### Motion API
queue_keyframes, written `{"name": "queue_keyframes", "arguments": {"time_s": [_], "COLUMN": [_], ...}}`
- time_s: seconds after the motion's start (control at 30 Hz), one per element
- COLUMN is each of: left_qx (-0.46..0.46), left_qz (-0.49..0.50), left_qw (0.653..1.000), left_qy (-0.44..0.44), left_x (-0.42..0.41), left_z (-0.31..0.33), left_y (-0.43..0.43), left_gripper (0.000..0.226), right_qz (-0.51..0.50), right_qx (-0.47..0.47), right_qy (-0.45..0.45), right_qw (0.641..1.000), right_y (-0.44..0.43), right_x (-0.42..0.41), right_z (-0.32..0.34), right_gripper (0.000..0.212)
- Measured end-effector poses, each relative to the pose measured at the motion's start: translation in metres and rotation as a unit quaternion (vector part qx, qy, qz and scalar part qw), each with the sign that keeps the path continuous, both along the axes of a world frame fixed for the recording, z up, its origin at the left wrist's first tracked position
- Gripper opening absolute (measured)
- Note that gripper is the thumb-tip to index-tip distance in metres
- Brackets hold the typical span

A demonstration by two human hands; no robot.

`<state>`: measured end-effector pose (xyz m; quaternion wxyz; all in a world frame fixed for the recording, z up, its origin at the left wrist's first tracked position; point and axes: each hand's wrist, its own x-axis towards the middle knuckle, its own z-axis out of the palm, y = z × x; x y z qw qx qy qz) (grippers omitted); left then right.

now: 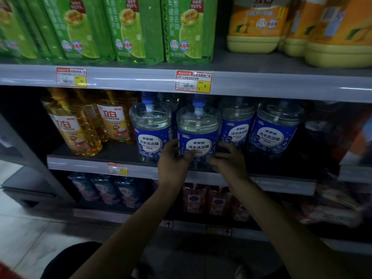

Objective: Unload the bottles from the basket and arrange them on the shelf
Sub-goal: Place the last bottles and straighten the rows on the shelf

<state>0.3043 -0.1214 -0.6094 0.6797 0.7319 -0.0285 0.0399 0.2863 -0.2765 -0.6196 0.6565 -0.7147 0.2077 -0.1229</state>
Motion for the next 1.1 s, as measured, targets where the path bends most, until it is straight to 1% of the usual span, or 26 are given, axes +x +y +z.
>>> {"name": "queue_keyframes", "arguments": {"time_s": [0.07,0.1,0.17,0.23,0.27,0.37,0.4,0.43,0.57,0.63,0.73,0.87,0.97,1.03,1.1], "left_qx": [-0.012,-0.016,-0.018,-0.017,-0.018,-0.034,-0.041,-0.046,-0.058,-0.084,-0.129,-0.158,-0.142,-0.126,-0.122], "left_qz": [0.001,-0.005,-0.022,-0.028,-0.026,-0.025,-0.023,-0.023,-0.027,-0.021,-0.024,-0.034,-0.04,-0.049,-0.056], "left_qw": [0.999,0.999,0.998,0.998,0.997,0.996,0.995,0.995,0.995,0.991,0.983,0.977,0.981,0.984,0.985], "left_qy": [0.032,0.046,0.054,0.058,0.063,0.08,0.085,0.088,0.083,0.098,0.126,0.136,0.125,0.114,0.112], "left_x": [-0.006,-0.008,-0.011,-0.012,-0.011,-0.007,-0.005,-0.003,0.004,0.01,0.019,0.03,0.037,0.042,0.046], "left_z": [-0.002,-0.004,-0.005,-0.006,-0.005,-0.003,-0.002,-0.001,0.003,0.002,0.002,0.0,-0.003,-0.005,-0.007], "left_y": [-0.001,-0.001,-0.003,-0.004,-0.004,-0.005,-0.006,-0.006,-0.01,-0.013,-0.016,-0.02,-0.022,-0.024,-0.026], "left_gripper": [0.058,0.06,0.053,0.051,0.054,0.081,0.083,0.079,0.039,0.032,0.027,0.028,0.034,0.046,0.049], "right_qz": [-0.003,-0.004,-0.005,-0.003,0.0,0.011,0.019,0.026,0.037,0.04,0.039,0.032,0.031,0.039,0.046], "right_qx": [0.009,0.019,0.04,0.049,0.054,0.089,0.1,0.108,0.122,0.131,0.138,0.155,0.157,0.153,0.153], "right_qy": [0.023,0.028,0.027,0.019,0.017,0.017,0.017,0.016,0.001,-0.011,-0.023,-0.026,-0.028,-0.031,-0.033], "right_qw": [1.0,0.999,0.999,0.999,0.998,0.996,0.995,0.994,0.992,0.991,0.989,0.987,0.987,0.987,0.987], "right_y": [0.0,0.001,0.004,0.007,0.008,0.01,0.01,0.01,0.015,0.018,0.022,0.022,0.019,0.017,0.016], "right_x": [0.0,0.0,0.0,0.002,0.002,0.003,0.003,0.004,0.007,0.009,0.013,0.025,0.032,0.035,0.038], "right_z": [-0.004,-0.005,-0.005,-0.004,-0.003,0.001,0.003,0.005,0.008,0.01,0.01,0.004,-0.001,-0.004,-0.007], "right_gripper": [0.064,0.062,0.059,0.06,0.061,0.061,0.058,0.056,0.056,0.053,0.047,0.062,0.067,0.067,0.067]}}
